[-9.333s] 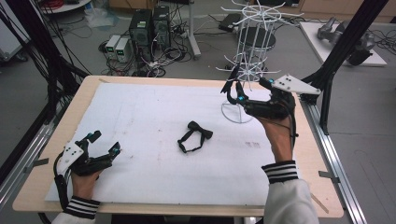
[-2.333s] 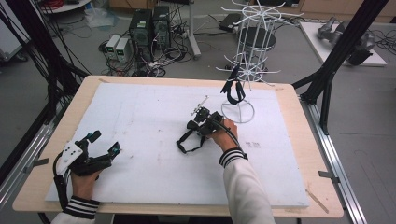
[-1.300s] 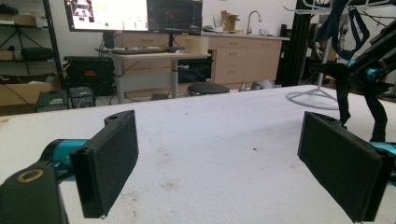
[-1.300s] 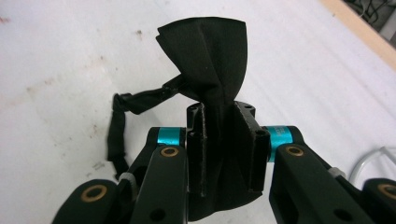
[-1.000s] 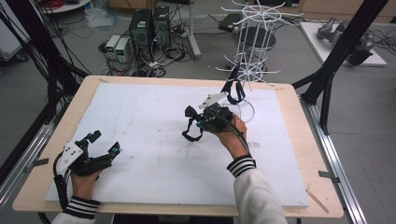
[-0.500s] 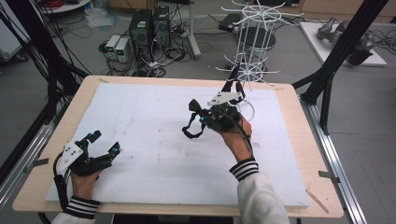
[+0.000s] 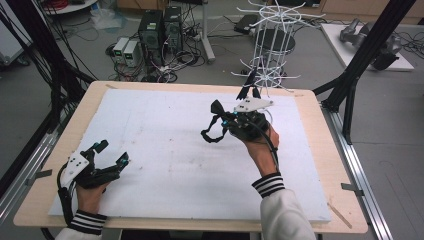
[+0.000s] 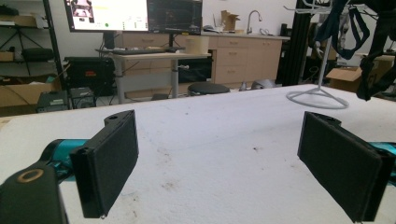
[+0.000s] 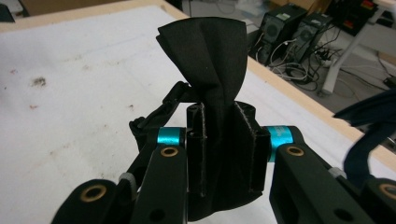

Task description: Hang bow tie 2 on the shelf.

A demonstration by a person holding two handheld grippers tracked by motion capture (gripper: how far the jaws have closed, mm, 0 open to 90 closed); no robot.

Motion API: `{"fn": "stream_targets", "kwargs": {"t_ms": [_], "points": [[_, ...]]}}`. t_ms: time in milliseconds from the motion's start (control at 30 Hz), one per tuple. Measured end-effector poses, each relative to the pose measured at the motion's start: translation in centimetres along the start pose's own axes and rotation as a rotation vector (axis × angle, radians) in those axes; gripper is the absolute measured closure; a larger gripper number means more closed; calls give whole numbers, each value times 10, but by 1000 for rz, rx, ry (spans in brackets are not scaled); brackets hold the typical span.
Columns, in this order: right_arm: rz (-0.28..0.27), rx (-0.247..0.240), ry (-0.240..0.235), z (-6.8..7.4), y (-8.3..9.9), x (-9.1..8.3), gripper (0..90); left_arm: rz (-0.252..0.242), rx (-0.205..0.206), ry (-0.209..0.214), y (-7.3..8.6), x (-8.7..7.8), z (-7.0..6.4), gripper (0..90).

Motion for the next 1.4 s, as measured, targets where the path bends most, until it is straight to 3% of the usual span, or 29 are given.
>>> {"fn": "stream_targets", "kwargs": {"t_ms": [200, 733, 1400], "points": [[-36, 26, 27, -6, 3, -12, 756, 4, 5, 0, 0, 0, 0, 128], [-107, 36, 79, -12, 5, -34, 754, 4, 9, 0, 0, -1, 0, 128], [-206, 120, 176, -41, 14, -74, 753, 1, 8, -2, 0, -1, 0, 128]]}}
Point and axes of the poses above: each handheld gripper's, and its own axes: x roughly forward along the jaws, y roughly out of its underside, z roughly to its left, the point moved 4 cm from there along x, roughly forward along the jaws, and after that the axes turned 10 degrees about z, right-handed, at the moved point
